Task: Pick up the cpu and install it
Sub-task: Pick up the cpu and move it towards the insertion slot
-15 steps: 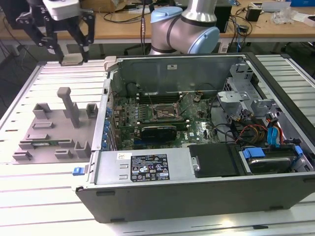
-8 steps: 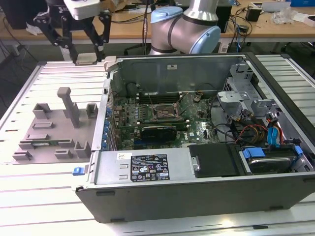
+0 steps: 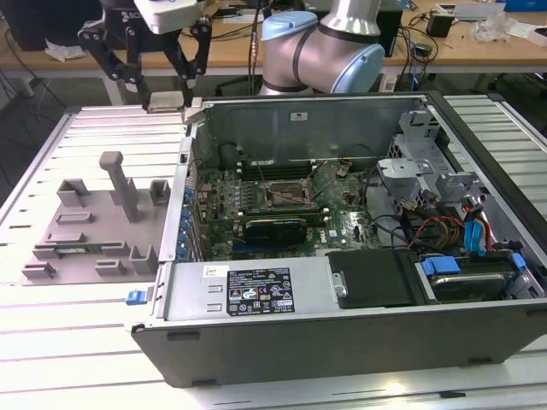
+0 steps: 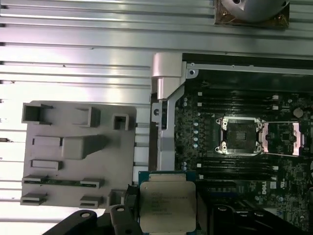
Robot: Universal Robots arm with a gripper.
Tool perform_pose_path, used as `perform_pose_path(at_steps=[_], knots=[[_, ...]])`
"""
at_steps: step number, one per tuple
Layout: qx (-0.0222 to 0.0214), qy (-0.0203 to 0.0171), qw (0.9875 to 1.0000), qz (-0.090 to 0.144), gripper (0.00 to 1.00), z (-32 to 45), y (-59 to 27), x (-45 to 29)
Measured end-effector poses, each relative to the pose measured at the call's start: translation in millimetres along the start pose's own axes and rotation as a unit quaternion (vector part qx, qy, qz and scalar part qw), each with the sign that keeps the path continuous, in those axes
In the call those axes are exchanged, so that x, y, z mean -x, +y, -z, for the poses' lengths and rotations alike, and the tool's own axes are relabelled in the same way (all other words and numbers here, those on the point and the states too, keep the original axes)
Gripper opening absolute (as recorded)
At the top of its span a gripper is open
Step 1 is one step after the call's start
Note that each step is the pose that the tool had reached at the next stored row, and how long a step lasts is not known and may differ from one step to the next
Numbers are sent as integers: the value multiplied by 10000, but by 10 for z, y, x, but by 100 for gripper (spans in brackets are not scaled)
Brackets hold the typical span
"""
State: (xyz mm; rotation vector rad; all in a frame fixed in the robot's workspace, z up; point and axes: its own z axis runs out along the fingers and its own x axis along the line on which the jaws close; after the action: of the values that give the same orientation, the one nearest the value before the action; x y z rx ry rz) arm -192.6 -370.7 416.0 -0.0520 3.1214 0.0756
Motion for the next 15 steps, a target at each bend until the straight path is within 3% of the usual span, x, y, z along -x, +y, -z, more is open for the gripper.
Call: perform_pose_path(at_steps=[6,9,15], knots=[[0,2,10000,-1,55,-4,-7,220],[0,3,10000,0,55,-7,-12,365],[0,4,10000,-1,55,-8,-15,429]])
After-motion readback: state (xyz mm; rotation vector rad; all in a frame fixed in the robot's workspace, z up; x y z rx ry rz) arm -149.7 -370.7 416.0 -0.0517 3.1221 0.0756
